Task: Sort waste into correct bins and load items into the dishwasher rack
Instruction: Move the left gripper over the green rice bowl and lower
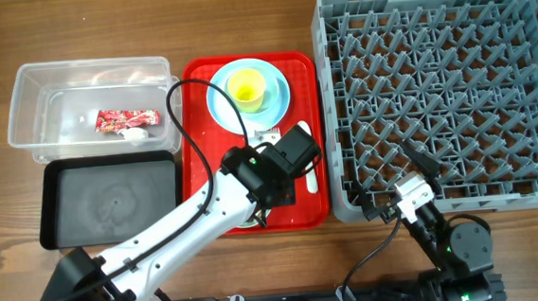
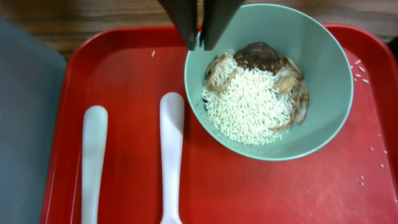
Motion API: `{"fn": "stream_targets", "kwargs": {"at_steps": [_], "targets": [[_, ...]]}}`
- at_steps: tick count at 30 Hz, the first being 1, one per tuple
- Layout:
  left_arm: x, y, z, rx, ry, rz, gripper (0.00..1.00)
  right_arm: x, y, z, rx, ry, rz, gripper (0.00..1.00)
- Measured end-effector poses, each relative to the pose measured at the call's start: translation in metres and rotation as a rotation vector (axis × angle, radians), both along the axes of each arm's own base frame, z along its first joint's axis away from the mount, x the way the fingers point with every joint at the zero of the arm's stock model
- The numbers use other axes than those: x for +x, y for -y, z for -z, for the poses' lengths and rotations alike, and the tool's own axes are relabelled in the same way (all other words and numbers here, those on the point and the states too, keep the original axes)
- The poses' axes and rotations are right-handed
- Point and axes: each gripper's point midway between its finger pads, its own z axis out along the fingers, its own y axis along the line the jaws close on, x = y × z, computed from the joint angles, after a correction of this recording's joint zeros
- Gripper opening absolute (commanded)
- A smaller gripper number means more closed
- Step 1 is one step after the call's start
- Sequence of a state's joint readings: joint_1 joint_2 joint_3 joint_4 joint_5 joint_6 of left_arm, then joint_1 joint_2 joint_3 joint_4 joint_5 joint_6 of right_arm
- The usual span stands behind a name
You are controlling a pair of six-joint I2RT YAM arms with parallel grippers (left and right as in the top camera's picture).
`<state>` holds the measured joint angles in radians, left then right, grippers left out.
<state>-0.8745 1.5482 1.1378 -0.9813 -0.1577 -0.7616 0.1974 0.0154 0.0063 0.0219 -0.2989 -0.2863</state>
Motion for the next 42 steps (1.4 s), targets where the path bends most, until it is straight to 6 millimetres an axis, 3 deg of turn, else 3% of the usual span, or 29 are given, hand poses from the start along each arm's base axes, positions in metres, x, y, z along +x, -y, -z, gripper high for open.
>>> {"fn": "stream_targets", "kwargs": {"at_steps": [9,16,27,33,42], "targets": [[-0.003,-0.005,0.003,0.018,-0.017,-0.03,0.04,0.0,0.0,0.0,0.0,0.0,0.0,1.0],[-0.001,-0.009,0.02,0.062,-0.055,-0.055,0.04,0.0,0.0,0.0,0.0,0.0,0.0,1.0],[0.027,-0.048,0.036,0.082,-0.114,-0.224,0.04,0.0,0.0,0.0,0.0,0.0,0.0,1.0],[0.04,-0.044,0.042,-0.007,-0.12,-0.236,0.04,0.0,0.0,0.0,0.0,0.0,0.0,1.0],[0.026,-0.049,0.064,-0.009,-0.155,-0.228,0.04,0.0,0.0,0.0,0.0,0.0,0.0,1.0]]}}
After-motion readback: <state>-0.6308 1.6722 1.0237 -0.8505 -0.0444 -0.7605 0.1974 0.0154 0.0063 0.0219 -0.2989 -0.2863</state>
